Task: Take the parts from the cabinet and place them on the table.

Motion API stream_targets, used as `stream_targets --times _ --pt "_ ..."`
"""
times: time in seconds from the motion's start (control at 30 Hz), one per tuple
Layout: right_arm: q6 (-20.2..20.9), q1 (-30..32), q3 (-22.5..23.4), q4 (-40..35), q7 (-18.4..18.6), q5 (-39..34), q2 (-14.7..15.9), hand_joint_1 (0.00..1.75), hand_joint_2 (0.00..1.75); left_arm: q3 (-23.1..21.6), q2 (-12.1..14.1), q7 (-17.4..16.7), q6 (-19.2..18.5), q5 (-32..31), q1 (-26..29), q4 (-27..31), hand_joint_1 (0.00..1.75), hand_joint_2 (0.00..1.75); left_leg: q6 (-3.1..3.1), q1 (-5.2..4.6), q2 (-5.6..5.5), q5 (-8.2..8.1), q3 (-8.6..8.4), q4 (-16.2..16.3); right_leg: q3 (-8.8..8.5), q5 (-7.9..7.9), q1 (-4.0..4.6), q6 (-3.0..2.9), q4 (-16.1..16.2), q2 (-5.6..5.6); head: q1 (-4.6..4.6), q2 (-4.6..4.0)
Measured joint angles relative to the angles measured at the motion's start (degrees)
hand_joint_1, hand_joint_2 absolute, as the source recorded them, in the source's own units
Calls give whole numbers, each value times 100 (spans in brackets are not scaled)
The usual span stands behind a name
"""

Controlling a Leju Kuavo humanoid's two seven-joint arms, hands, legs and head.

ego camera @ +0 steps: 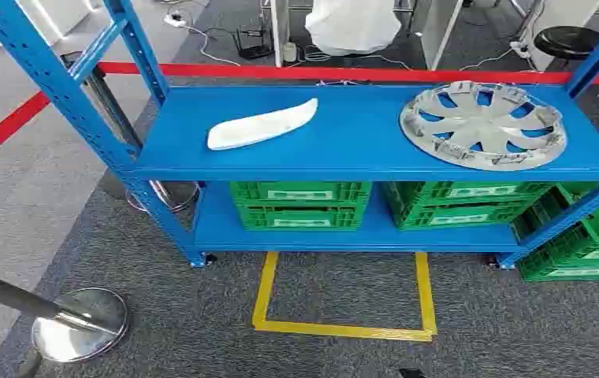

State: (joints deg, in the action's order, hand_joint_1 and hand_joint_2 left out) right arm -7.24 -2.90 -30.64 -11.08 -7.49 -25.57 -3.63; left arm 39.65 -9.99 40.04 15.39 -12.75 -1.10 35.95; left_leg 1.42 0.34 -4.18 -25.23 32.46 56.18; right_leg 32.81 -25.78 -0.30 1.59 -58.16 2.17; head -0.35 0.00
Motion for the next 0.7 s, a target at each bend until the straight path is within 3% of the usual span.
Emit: stream_targets --times 0.1,0.17,0.23,0.27,0.3,0.43,0.53,0.7 --pt "-37 -11 -94 26 98 61 2 0 175 -256 -242 0 -245 -170 174 1126 0 175 -1 0 3 1 -1 0 0 3 0 1 0 2 -2 -2" --pt "4 -22 -135 37 153 126 2 0 175 -595 -323 -11 -756 -224 383 1928 0 175 -5 1 2 3 -1 2 2 3 0 1 0 0 0 -2" --pt "99 -47 -227 39 177 203 4 0 175 -1293 -247 -41 -1185 -366 695 2870 0 175 -5 2 3 3 2 8 6 3 3 1 1 -1 4 -2" --pt "116 -70 -262 44 194 210 4 0 175 -1746 -218 -103 -1141 -404 799 3228 0 175 -6 1 1 4 3 8 5 2 0 2 2 -6 -2 -2" --pt "129 -88 -291 50 223 229 4 0 175 -2284 -102 -190 -1020 -406 869 3582 0 0 -8 0 -1 4 5 8 -1 2 -1 3 2 -16 0 -2" --pt "131 -107 -398 59 297 262 4 0 175 -4031 232 -260 -660 -417 1028 4376 0 0 -9 0 6 4 5 8 -1 9 0 4 2 -1 -2 0" --pt "120 -114 -443 59 323 286 4 0 175 -4812 433 -227 -428 -500 1049 4643 0 0 -13 -2 10 7 5 10 2 15 -4 11 5 3 -2 -2" --pt "107 -175 -544 59 374 365 4 0 175 -5740 709 -247 -419 -682 984 4744 0 0 -14 -2 10 7 6 11 2 15 -4 11 7 1 0 -2"
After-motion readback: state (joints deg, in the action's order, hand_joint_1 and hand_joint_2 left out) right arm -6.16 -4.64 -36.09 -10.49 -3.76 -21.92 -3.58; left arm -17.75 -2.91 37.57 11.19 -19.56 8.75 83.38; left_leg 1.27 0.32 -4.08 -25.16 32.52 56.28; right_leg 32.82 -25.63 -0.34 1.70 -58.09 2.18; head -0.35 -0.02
